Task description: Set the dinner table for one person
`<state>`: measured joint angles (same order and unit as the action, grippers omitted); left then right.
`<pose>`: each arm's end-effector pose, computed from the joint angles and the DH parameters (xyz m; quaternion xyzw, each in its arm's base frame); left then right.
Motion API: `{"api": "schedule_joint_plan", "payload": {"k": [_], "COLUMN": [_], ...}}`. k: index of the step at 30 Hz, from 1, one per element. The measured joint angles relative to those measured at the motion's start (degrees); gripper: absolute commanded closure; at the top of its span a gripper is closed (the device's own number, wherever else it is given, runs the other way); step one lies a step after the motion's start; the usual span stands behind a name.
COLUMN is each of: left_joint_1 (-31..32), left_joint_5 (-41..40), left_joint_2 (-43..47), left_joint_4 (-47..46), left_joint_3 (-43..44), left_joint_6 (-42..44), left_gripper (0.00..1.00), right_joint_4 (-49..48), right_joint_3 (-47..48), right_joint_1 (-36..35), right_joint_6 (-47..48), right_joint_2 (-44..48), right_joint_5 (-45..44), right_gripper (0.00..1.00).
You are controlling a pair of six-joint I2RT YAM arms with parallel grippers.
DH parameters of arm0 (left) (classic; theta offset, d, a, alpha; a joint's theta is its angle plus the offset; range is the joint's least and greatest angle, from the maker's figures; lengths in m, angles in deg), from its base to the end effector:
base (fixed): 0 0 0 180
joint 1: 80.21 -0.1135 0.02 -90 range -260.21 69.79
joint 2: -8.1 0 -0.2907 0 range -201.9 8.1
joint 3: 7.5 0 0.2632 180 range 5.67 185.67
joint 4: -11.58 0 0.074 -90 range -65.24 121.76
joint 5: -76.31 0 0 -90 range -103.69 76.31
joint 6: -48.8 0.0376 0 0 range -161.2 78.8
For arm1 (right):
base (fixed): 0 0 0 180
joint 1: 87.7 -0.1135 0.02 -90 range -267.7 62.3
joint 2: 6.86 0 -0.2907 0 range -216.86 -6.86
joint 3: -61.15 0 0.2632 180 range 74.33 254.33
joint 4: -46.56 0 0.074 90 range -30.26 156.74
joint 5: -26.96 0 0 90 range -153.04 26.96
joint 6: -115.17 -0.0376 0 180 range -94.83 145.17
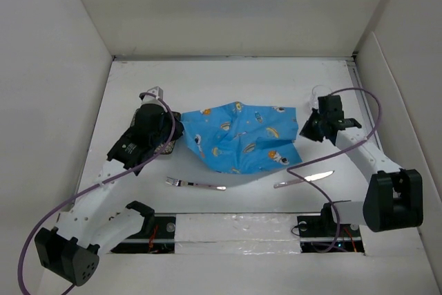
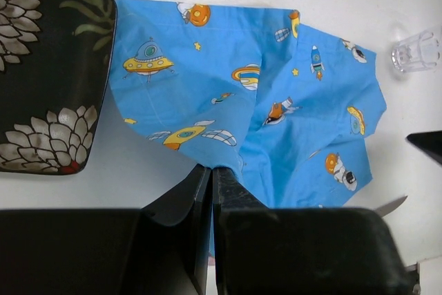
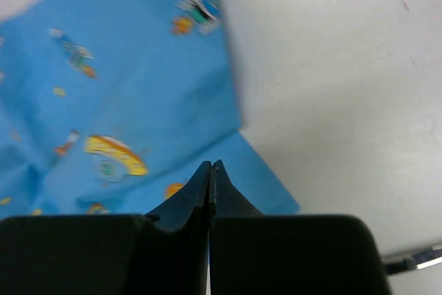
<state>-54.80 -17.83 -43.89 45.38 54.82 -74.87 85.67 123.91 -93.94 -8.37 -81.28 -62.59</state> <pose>0.1838 -0.0843 0.3453 -0.0799 0.8320 -0.2440 0.4918 0.2686 0.0297 0.2539 0.2210 0.9157 0.1177 0.3144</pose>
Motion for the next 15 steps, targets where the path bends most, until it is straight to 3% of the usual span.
{"api": "schedule_joint_plan", "payload": {"k": [1, 3, 4, 9, 15], "left_joint_1": [0.00, 0.00, 0.00, 0.00, 0.00], "left_joint_5": [0.28, 0.74, 0.96, 2.14, 4.00], "left_joint_2": [0.00, 0.00, 0.00, 0.33, 1.62], "left_joint_4": [0.02, -0.26, -0.35, -2.12, -3.91], "left_joint_3": [-0.17, -0.42, -0.44, -0.81, -2.25], "left_joint_6": [0.02, 0.04, 0.11, 0.66, 1.29], "left_gripper": [1.00, 1.00, 1.00, 1.00, 1.00], "right_joint_4": [0.39, 1.64, 2.47, 4.63, 5.84], "right_joint_3": [-1.79, -5.31, -6.56, -7.54, -7.54], "right_joint_1": [0.39, 0.68, 0.68, 1.18, 1.84], "right_joint_6": [-0.37, -1.44, -2.01, -3.19, -4.42], "right_joint_2": [-0.42, -1.11, -1.16, -1.27, -5.77], "right_joint_5": [-0.07, -0.20, -0.22, -0.48, -0.55], "right_gripper": [0.95, 0.75, 0.56, 0.53, 0.57]}}
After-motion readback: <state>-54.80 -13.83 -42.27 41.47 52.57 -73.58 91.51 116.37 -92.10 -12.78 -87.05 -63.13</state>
